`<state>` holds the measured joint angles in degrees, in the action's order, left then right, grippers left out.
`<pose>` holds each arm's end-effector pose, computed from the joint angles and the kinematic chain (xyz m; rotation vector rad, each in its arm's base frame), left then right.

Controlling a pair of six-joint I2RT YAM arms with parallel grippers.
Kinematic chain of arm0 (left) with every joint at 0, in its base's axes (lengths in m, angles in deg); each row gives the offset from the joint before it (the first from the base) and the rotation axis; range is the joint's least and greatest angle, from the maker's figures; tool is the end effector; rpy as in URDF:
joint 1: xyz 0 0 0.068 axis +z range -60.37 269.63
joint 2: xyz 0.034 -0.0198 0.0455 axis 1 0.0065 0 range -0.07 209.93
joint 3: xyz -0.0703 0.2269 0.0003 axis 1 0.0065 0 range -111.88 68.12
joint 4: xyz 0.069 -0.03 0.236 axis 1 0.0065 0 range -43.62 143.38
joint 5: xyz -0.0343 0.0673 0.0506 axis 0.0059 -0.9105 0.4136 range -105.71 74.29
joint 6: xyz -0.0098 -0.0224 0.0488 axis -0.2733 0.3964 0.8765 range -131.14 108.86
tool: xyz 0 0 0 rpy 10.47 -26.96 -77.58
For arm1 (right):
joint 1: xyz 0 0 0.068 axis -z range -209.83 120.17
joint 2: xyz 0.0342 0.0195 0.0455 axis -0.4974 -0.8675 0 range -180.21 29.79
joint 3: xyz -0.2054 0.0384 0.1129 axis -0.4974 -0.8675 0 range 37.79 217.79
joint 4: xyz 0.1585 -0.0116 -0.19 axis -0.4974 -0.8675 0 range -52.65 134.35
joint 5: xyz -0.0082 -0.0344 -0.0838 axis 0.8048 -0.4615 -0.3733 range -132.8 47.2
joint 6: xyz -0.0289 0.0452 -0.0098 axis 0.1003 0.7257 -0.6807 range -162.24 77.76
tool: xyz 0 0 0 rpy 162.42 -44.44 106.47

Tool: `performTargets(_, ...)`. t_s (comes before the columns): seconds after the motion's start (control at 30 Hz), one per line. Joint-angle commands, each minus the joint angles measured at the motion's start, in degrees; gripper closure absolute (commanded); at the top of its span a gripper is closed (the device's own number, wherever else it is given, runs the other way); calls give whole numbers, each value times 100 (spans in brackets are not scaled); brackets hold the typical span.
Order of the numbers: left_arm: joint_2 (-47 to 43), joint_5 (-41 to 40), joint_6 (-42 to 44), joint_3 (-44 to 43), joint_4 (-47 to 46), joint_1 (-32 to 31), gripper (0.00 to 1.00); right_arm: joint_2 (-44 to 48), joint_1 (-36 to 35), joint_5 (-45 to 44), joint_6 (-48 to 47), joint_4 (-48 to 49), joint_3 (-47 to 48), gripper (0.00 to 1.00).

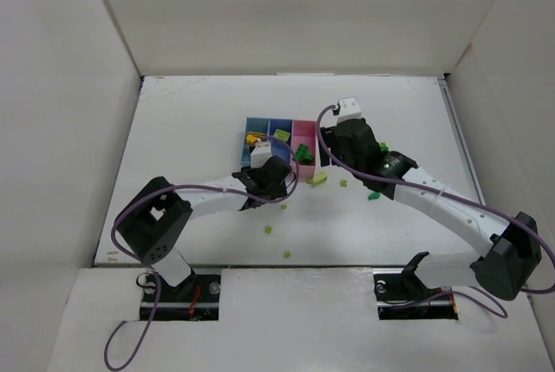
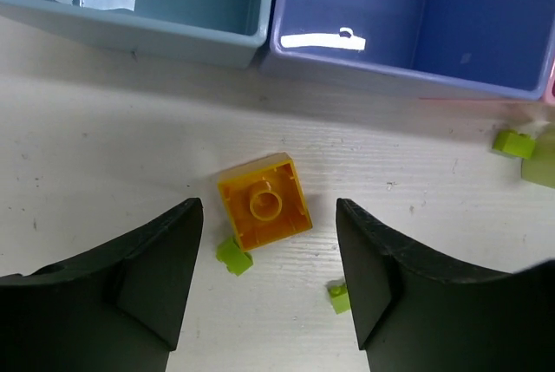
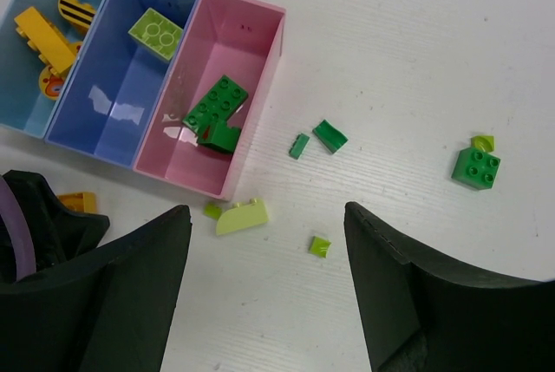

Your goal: Sort the legos into containers by color

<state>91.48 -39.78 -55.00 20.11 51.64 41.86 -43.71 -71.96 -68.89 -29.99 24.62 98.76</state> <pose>0.2161 -0.2160 0.1448 -0.1075 2.3430 -0.2828 0.2212 0.1783 0.2831 -0.2760 2.0536 0.0945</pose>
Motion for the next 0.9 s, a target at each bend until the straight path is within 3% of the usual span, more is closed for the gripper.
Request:
performTargets(0.0,3,-97,-27,81,-104,-48,41,125,21,-54,58,83,11,24)
performTargets(0.47,179,-273,-132,-138,150,-110,66,493,21,-221,164,30,-278,24)
performTargets(0.7,-58,-589,-132,-472,590,-382,67,687,21,-221,164,30,-463,24)
performTargets(0.87,-751,-888,-317,-666,1056,-602,69,1073,21,-301,216,30,-656,24)
